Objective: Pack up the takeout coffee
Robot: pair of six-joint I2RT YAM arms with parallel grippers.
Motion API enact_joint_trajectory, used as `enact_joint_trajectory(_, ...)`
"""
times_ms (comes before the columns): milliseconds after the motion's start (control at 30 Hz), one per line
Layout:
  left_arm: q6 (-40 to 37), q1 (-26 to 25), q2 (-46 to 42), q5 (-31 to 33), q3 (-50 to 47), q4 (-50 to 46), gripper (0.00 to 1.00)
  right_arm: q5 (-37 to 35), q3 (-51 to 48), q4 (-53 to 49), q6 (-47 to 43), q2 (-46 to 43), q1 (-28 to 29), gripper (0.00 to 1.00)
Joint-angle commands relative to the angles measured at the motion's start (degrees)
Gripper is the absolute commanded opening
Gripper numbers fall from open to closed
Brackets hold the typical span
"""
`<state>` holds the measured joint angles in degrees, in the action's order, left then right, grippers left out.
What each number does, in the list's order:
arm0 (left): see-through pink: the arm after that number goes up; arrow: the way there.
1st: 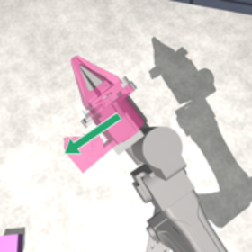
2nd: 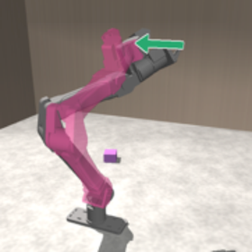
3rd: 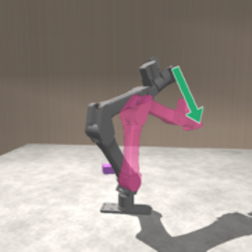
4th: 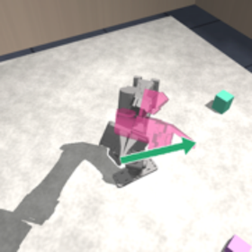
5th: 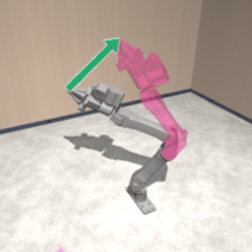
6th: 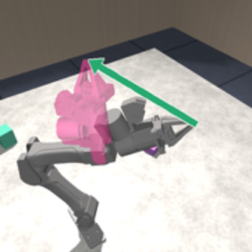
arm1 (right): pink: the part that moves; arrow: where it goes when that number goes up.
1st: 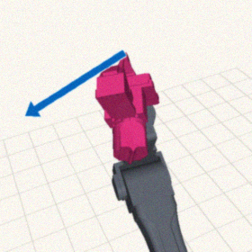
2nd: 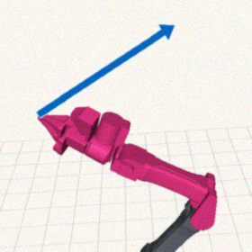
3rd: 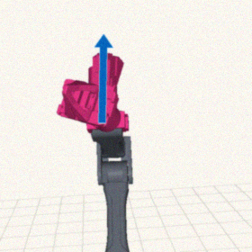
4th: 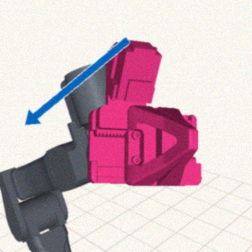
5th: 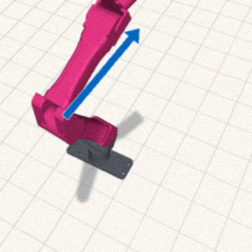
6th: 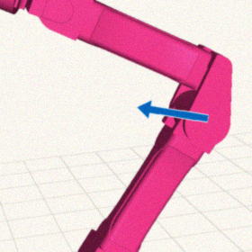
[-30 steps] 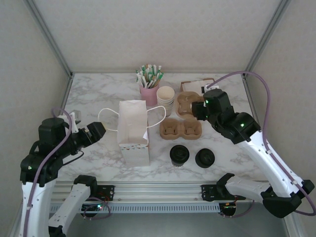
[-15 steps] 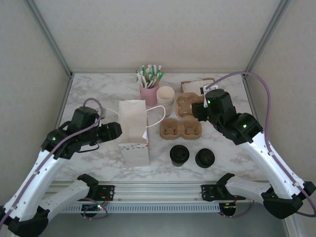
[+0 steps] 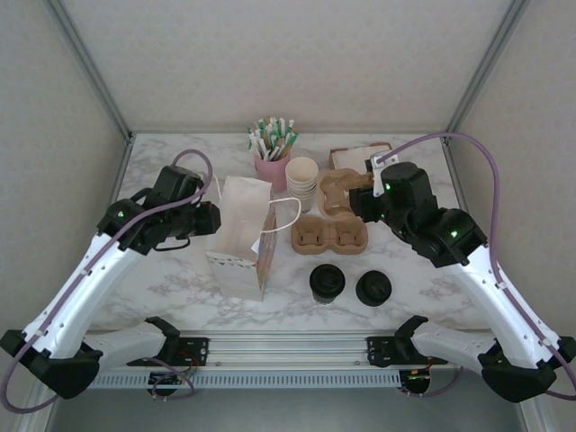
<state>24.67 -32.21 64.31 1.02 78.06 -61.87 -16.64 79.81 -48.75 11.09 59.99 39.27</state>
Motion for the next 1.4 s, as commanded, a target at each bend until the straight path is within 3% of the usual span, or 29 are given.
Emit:
enact_joint_trajectory(0,-6.1,-0.6,0.3,0.6,2.4,-2.3,0.13,2.6,1.1,-0.2,-0.6,-1.5,0.4,0.42)
enact_joint_trajectory(133,-11.7,-0.6,-0.2,-1.2,3.6,-1.2,0.0,5.2,2.2,-0.8,-1.3,-2.2,0.8,0.42)
enact_joint_trajectory(367,-21.2,-0.6,-3.1,-3.8,4.8,-1.1,0.0,10.7,4.1,-0.6,-0.9,-2.8,3.2,0.42)
enact_joint_trajectory(667,-19.7,-0.8,-7.8,-11.9,-4.0,6.0,0.0,15.0,2.8,6.1,-0.5,-2.0,10.7,0.43)
enact_joint_trajectory(1100,-15.3,-0.9,-8.9,-12.4,-4.9,6.6,0.0,27.3,-0.9,19.2,-0.9,2.1,18.3,0.42)
enact_joint_trajectory(1367,-13.2,-1.0,-9.5,-12.5,-4.7,6.2,0.0,32.1,-4.7,25.9,2.2,3.6,19.9,0.42)
